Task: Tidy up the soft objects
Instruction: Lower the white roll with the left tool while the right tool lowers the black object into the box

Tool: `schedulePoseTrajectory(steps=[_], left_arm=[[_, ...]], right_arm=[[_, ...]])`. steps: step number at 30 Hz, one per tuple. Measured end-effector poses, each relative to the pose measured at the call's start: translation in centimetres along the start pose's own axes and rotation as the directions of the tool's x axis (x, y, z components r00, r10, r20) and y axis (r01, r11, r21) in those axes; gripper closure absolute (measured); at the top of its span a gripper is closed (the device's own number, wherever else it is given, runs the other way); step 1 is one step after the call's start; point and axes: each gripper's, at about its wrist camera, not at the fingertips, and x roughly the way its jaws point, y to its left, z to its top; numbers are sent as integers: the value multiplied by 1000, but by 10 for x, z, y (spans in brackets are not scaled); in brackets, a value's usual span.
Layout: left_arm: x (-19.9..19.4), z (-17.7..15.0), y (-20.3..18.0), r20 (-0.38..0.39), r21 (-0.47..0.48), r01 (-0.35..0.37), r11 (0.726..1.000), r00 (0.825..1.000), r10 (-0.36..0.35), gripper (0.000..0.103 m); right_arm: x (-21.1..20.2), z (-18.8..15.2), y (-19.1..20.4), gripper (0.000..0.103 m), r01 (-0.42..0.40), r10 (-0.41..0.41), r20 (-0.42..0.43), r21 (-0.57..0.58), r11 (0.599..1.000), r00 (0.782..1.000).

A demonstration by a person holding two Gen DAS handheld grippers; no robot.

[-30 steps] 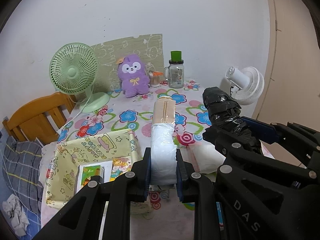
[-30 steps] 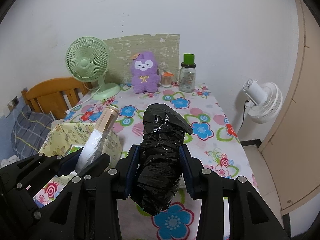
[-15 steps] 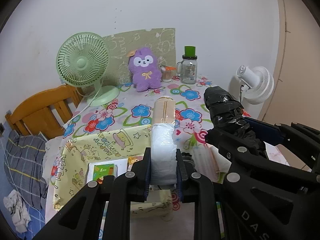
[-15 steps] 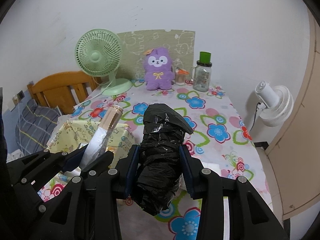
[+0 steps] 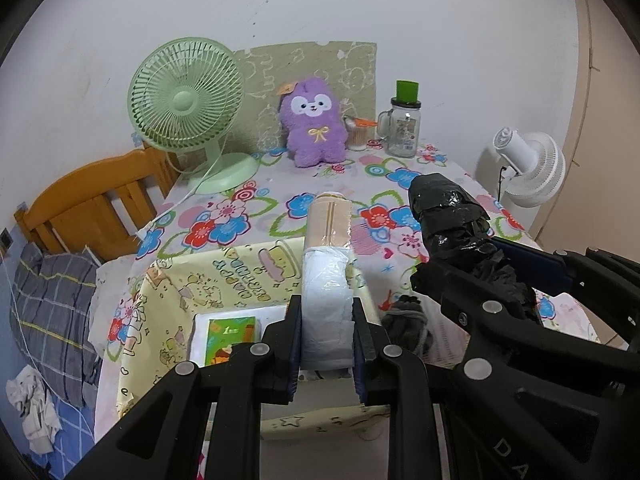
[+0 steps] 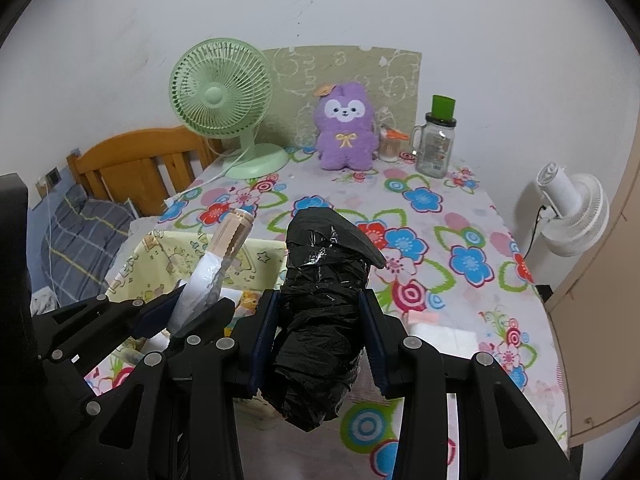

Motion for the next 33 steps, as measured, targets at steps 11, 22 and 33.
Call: schedulePoseTrajectory(steps=[11, 22, 33], left_arm=[[12, -6, 24, -29, -21, -10, 1000, 1000, 9, 83], [30, -10, 45, -75, -44, -29, 999, 997, 25, 82], [46, -15, 65, -112, -74, -50, 996, 993, 41, 80]], right_arm=[[14, 1, 18, 59, -36, 36, -19, -8, 999, 999], [36, 5, 36, 59, -52, 50, -55, -34, 998, 997], [59, 7, 51, 59, -77, 71, -97, -58, 995, 993]])
